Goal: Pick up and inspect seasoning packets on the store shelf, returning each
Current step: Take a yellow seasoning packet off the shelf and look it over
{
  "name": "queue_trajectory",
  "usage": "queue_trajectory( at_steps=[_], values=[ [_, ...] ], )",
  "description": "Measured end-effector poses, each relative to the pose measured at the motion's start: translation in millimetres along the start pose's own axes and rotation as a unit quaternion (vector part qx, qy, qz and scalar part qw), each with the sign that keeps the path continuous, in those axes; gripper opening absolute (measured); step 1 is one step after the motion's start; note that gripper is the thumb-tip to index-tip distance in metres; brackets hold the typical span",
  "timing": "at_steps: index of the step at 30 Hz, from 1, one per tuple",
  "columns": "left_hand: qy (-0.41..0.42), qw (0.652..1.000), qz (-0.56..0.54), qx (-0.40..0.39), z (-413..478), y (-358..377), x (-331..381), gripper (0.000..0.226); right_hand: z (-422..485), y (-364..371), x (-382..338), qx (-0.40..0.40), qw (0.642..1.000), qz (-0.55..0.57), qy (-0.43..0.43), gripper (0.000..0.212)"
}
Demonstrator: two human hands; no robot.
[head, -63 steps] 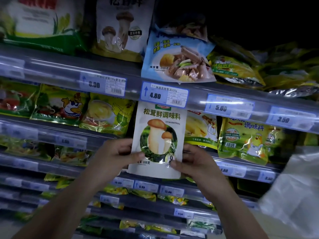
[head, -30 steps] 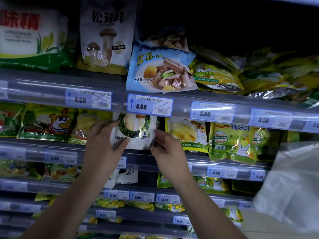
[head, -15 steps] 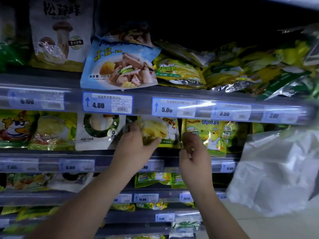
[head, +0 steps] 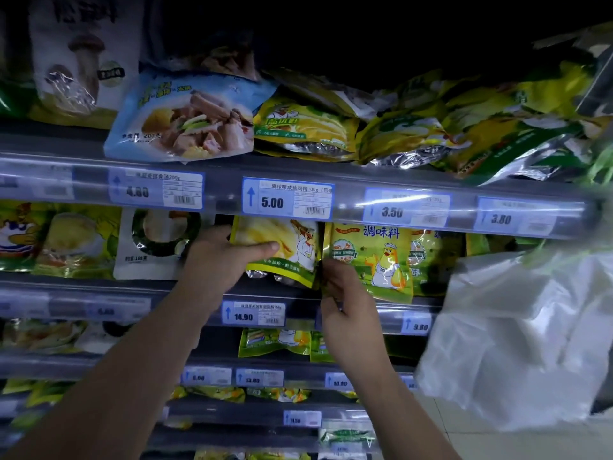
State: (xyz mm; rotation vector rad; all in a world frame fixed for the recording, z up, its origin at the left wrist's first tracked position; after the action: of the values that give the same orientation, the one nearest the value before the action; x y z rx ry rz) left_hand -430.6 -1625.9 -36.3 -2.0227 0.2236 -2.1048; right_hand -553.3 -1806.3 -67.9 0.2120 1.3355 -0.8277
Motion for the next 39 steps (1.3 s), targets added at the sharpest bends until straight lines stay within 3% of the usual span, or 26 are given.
queue_trajectory(
  at_steps=[3,5,7,10,13,20,24,28,33,36,39],
  values=[
    [-0.036,0.997,-0.073,0.008,-16.3,-21.3,4.6,0.018,0.8,-3.7,-2.2,0.000,0.999,0.041,0.003,0.043],
    [-0.046,0.993,-0.105,-0.014,-30.6,-28.6,1.3,0.008,3.4,-9.2,-3.2,0.016,0.998,0.067,0.008,0.028],
    [-0.043,0.992,-0.112,-0.043,-48.0,-29.6,-1.4,0.011,3.8,-9.2,-2.2,0.015,0.992,0.117,0.037,0.019],
    [-0.024,0.991,-0.091,-0.097,-71.4,-24.6,-8.9,0.019,-3.0,8.9,2.5,-0.051,0.971,0.206,0.110,0.045],
    [-0.013,0.990,-0.069,-0.122,-82.2,-25.6,-16.1,0.023,-9.4,16.8,-11.1,-0.080,0.967,0.232,0.073,0.026],
    [-0.043,0.981,-0.123,-0.142,-83.0,-45.7,-40.7,0.023,-45.9,34.1,-2.0,-0.139,0.940,0.267,0.158,0.027],
    [-0.118,0.960,-0.195,-0.162,-85.8,-51.5,-73.9,0.035,-74.1,34.1,6.5,-0.142,0.919,0.296,0.219,0.021],
    [-0.126,0.945,-0.215,-0.212,-93.0,-52.0,-86.2,0.081,-90.4,30.9,0.9,-0.124,0.917,0.310,0.220,0.022],
    [-0.166,0.935,-0.229,-0.214,-104.7,-47.7,-98.6,0.040,-92.9,15.0,-2.5,-0.064,0.943,0.281,0.169,0.026],
    [-0.158,0.933,-0.291,-0.139,-98.0,-64.2,-89.7,0.034,-101.2,15.9,-6.3,-0.100,0.952,0.249,0.150,0.028],
    [-0.107,0.943,-0.294,-0.113,-95.7,-71.2,-76.0,0.033,-104.5,19.1,-8.4,-0.129,0.947,0.254,0.151,0.030]
  ],
)
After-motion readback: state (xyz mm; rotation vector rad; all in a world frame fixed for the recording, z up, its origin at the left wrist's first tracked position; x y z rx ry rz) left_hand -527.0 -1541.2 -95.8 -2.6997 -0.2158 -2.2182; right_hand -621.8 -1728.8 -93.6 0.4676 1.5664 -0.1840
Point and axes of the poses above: each hand's wrist, its own z-axis towards the middle knuckle, its own y-axis out of the palm, x = y × z, the point moved 10 cm from there along z, towards the middle knuckle, and after that the axes turned 12 degrees about x, right-handed, at the moved point
